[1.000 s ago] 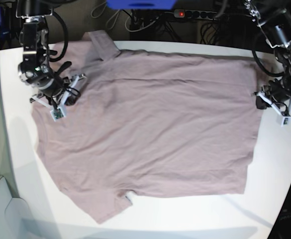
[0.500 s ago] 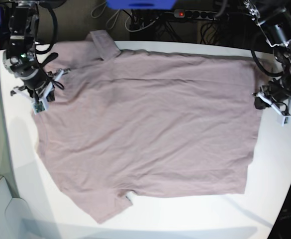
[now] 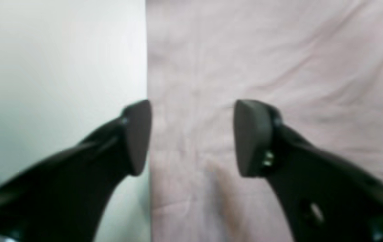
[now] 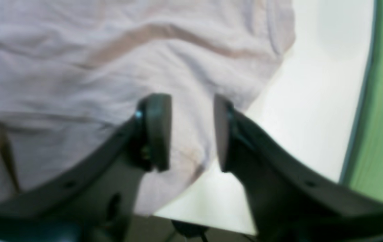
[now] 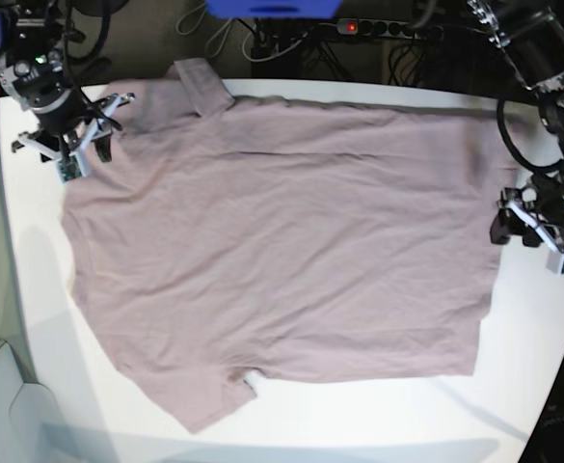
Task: Layout the t-shirt on the table in an organized manner, then fold the t-shirt properly
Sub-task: 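Open both grippers and move them to the shirt's side edge corners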
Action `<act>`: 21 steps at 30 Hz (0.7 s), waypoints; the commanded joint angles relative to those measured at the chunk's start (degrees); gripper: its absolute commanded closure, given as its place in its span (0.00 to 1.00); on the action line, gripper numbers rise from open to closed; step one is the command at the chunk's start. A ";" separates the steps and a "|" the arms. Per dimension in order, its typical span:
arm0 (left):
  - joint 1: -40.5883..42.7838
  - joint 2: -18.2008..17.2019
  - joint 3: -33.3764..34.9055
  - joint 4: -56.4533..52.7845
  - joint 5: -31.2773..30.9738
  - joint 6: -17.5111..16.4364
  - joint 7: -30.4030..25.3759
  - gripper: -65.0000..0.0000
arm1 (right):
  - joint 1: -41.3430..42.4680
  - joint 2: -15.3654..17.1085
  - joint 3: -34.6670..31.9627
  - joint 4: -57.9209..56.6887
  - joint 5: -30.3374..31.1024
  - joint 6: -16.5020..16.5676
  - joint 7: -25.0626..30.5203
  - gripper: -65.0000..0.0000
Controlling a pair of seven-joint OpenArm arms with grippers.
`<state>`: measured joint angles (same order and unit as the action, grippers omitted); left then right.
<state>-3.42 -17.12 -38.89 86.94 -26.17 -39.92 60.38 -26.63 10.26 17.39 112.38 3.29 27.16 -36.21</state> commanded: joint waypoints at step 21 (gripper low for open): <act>24.04 2.58 -12.31 10.08 -0.33 -0.08 -3.37 0.37 | -1.10 -7.05 17.73 1.51 -0.43 12.84 1.17 0.56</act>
<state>20.34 -13.17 -50.52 96.09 -26.04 -40.10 58.02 -27.53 2.68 34.76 113.12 2.33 40.25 -36.18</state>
